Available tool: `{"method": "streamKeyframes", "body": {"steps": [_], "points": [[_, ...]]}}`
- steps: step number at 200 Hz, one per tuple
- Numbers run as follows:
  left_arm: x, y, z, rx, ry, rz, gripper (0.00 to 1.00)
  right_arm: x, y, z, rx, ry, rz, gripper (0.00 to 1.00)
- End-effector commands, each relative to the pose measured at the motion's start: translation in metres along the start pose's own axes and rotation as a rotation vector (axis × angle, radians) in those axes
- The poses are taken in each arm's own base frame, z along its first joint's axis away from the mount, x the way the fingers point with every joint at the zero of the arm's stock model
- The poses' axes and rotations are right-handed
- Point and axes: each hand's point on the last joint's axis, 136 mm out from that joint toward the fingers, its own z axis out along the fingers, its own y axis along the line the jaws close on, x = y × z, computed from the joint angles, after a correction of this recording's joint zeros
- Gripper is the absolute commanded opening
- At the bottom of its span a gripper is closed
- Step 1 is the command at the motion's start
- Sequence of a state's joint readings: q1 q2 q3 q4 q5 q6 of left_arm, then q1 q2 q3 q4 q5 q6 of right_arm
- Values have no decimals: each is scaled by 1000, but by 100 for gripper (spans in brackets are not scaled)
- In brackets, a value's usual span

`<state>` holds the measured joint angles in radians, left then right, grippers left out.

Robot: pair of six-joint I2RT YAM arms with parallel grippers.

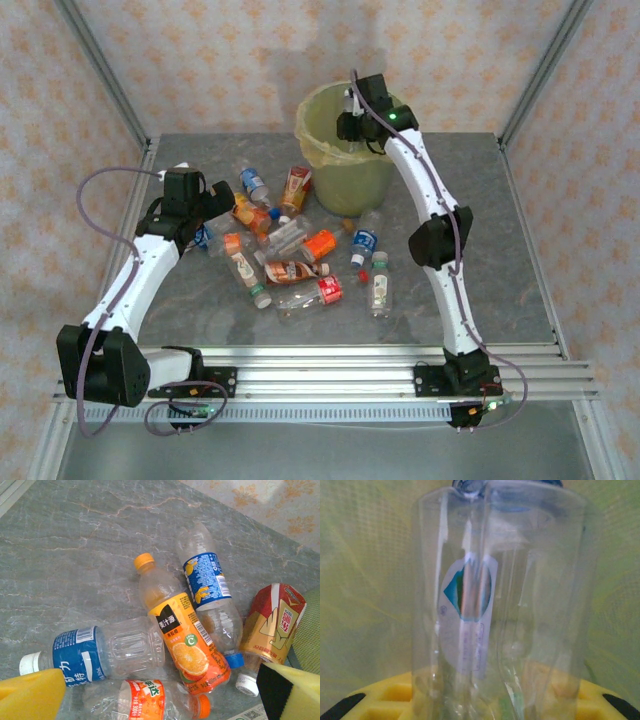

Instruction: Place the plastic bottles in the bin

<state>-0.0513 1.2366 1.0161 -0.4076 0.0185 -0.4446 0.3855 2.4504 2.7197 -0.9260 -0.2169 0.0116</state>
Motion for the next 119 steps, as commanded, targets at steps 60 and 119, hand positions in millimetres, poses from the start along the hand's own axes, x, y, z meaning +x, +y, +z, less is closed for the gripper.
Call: {"method": "streamKeyframes", "body": {"steps": [60, 119], "points": [[-9, 5, -12, -24, -30, 18, 100, 16, -12, 19, 52, 47, -63, 53], [-10, 5, -13, -25, -30, 18, 100, 13, -12, 19, 56, 35, -61, 68]]}}
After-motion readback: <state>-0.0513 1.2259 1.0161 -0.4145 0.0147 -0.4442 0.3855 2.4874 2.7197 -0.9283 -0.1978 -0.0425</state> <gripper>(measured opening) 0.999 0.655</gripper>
